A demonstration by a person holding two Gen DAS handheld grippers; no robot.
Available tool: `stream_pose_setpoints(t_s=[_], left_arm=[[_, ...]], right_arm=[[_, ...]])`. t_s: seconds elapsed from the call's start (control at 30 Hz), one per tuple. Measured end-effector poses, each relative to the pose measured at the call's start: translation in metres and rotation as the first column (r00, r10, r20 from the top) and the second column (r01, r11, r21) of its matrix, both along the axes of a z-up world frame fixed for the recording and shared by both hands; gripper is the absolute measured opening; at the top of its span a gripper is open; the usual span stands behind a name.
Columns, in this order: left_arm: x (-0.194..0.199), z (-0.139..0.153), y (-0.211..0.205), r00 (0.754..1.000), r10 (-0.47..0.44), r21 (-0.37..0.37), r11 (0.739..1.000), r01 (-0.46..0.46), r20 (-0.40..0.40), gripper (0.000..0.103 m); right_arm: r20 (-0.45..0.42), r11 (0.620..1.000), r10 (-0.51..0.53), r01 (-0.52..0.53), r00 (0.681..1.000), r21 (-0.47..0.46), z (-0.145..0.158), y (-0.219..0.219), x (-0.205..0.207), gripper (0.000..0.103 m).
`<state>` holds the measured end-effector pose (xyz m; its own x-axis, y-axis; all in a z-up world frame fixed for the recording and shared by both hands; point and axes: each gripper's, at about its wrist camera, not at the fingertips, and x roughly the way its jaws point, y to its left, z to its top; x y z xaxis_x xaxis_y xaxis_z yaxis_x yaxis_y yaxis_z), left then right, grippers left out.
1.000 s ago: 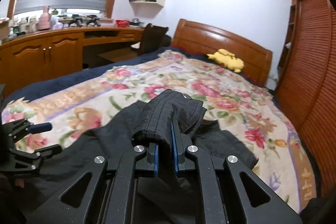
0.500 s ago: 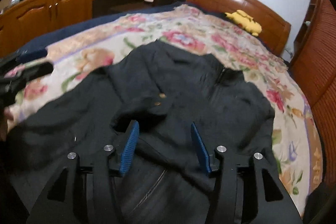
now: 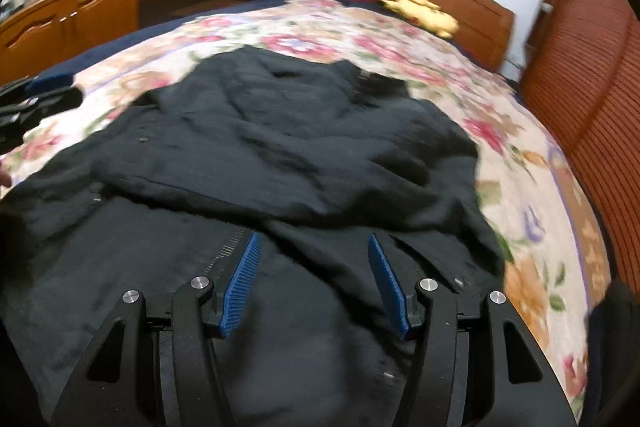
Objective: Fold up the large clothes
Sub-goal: 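Lower the sleeve onto the jacket and open the right gripper, then move the right gripper to the folded sleeve cuff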
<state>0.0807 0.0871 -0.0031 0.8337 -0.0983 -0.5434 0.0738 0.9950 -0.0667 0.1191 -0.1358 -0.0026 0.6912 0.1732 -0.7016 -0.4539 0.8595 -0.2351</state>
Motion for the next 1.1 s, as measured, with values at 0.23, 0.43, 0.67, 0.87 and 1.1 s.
stream_pose_setpoints(t_s=[0.23, 0.43, 0.67, 0.87, 1.1], left_arm=[[0.011, -0.020, -0.010, 0.997, -0.014, 0.037, 0.999, 0.017, -0.081, 0.063], [0.020, -0.034, -0.009, 0.989, -0.020, 0.020, 1.000, 0.023, -0.143, 0.063], [0.024, -0.039, -0.005, 0.985, -0.020, -0.005, 1.000, 0.019, -0.171, 0.063], [0.029, -0.031, -0.002, 0.987, -0.014, 0.009, 1.000, 0.015, -0.159, 0.063], [0.049, -0.030, 0.001, 0.986, 0.005, 0.017, 1.000, -0.003, -0.166, 0.063]], right_arm=[[0.001, 0.993, -0.119, 0.119, 0.993, 0.015, -0.013, -0.045, 0.012, 0.057], [-0.026, 0.984, -0.169, 0.170, 0.985, 0.059, -0.035, -0.070, 0.019, 0.057], [-0.053, 0.980, -0.162, 0.167, 0.985, 0.105, -0.050, -0.075, 0.025, 0.058], [-0.078, 0.974, -0.157, 0.167, 0.985, 0.155, -0.058, -0.081, 0.026, 0.060], [-0.075, 0.973, -0.153, 0.164, 0.985, 0.165, -0.057, -0.082, 0.024, 0.060]])
